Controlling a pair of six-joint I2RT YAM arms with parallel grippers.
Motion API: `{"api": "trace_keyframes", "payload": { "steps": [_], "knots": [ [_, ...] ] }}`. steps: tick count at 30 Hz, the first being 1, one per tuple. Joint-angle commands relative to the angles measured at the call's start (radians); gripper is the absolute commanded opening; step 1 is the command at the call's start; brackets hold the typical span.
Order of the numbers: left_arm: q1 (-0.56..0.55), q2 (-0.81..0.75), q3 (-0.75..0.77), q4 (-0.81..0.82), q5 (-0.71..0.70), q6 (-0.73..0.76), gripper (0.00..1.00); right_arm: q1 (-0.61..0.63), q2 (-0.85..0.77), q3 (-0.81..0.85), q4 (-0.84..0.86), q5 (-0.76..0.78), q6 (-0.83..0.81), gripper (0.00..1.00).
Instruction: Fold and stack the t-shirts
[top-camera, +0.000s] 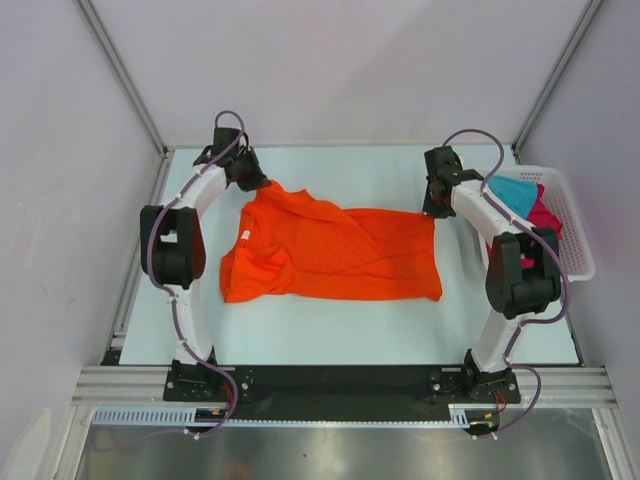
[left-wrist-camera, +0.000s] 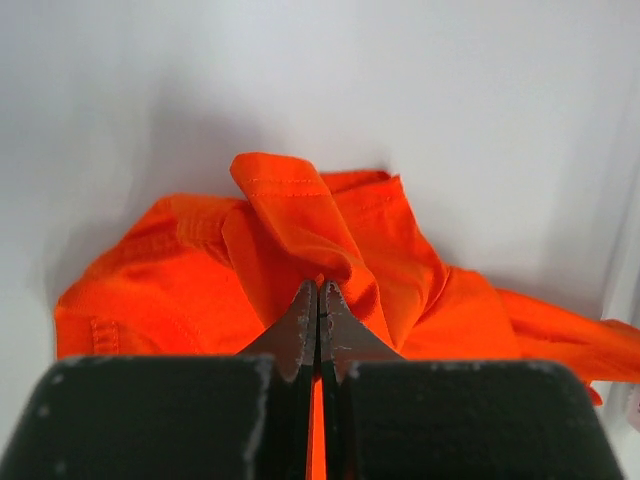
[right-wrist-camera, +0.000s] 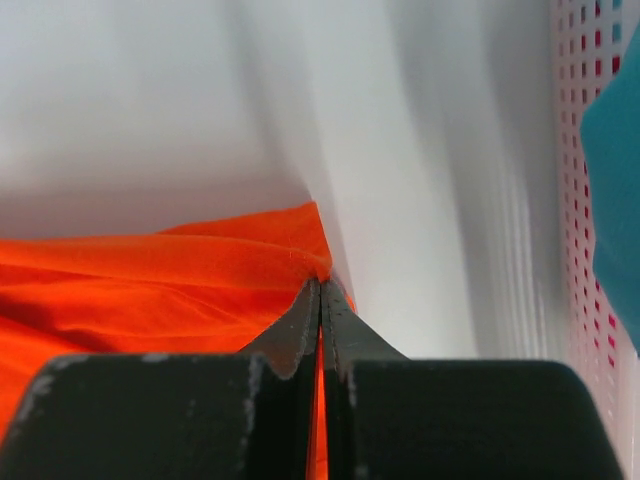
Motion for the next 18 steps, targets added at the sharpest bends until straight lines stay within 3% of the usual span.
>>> {"api": "trace_keyframes", "payload": {
  "steps": [1,9,18],
  "knots": [
    [-0.003,-0.131,-0.100,0.056,-0.005,0.023,0.00,0.005,-0.101,-0.072,0.031,0.025,0.017,0.00],
    [0.026,-0.223,-0.255,0.093,-0.007,0.021,0.00,-0.018,-0.175,-0.140,0.034,0.049,0.017,0.00],
    [0.043,-0.240,-0.257,0.097,-0.004,0.017,0.00,-0.037,-0.158,-0.078,0.014,0.063,0.010,0.00]
  ]
}}
